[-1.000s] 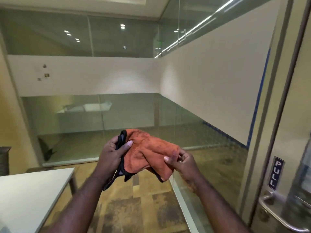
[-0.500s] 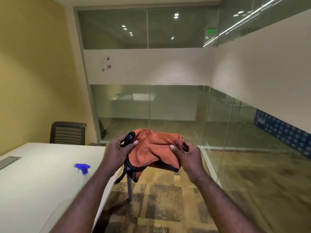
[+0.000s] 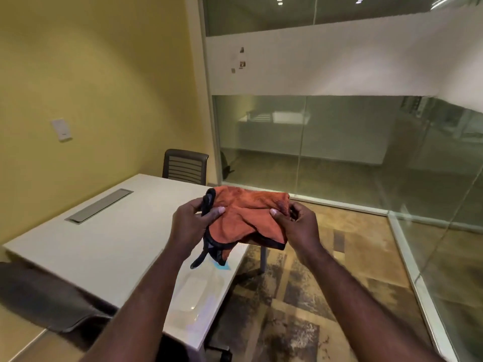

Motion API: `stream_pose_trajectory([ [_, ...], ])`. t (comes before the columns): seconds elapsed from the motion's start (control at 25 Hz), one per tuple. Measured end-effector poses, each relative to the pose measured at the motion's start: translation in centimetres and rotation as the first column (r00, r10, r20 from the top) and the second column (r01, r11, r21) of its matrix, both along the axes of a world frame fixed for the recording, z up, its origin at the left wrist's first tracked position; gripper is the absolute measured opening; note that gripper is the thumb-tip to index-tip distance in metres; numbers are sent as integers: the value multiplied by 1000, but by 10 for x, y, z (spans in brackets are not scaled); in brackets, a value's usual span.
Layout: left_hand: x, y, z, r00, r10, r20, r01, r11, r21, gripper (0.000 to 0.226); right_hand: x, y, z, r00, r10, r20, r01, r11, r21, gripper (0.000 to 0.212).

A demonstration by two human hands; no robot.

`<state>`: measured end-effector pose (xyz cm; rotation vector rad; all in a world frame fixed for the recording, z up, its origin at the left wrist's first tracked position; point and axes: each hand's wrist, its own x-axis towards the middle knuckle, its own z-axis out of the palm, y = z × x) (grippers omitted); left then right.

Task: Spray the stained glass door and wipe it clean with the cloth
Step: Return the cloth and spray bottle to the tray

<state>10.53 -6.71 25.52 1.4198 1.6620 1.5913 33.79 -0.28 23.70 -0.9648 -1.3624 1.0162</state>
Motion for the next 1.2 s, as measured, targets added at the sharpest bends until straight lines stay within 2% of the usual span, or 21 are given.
stream_pose_trajectory([
  [0.16,-34,4,-28,995,-51,87,66,984,-167,27,-43,18,-34,1000,11,9,-10,993,-121,26],
  [0.28,-55,14,-48,996,-49,75,67,963,-259,30,-70,31,-67,999,25,-29,-31,971,-237,18],
  [0.36,-67,24,-63,999,29,24,-21,955,-295,24,-89,39,-89,997,69,-39,-78,942,-326,17],
  [0.52,-84,28,-97,954,211,-213,-275,899,-340,19,-125,48,-130,986,169,5,-148,877,-457,27],
  [0.68,-111,25,-130,926,247,-286,-357,819,-449,34,-163,46,-165,952,300,64,-203,773,-601,46],
  [0.76,-131,24,-145,933,246,-262,-351,787,-507,45,-184,43,-179,931,358,74,-219,707,-672,51],
  [0.92,-162,25,-181,955,271,-123,-287,733,-617,55,-223,41,-200,921,389,17,-224,566,-793,46],
  [1.08,-184,37,-212,965,192,-176,-260,671,-694,53,-248,42,-220,931,364,33,-153,471,-869,34],
  [1.2,-196,49,-229,972,88,-219,-225,624,-748,52,-263,44,-234,918,396,14,-158,399,-903,36],
])
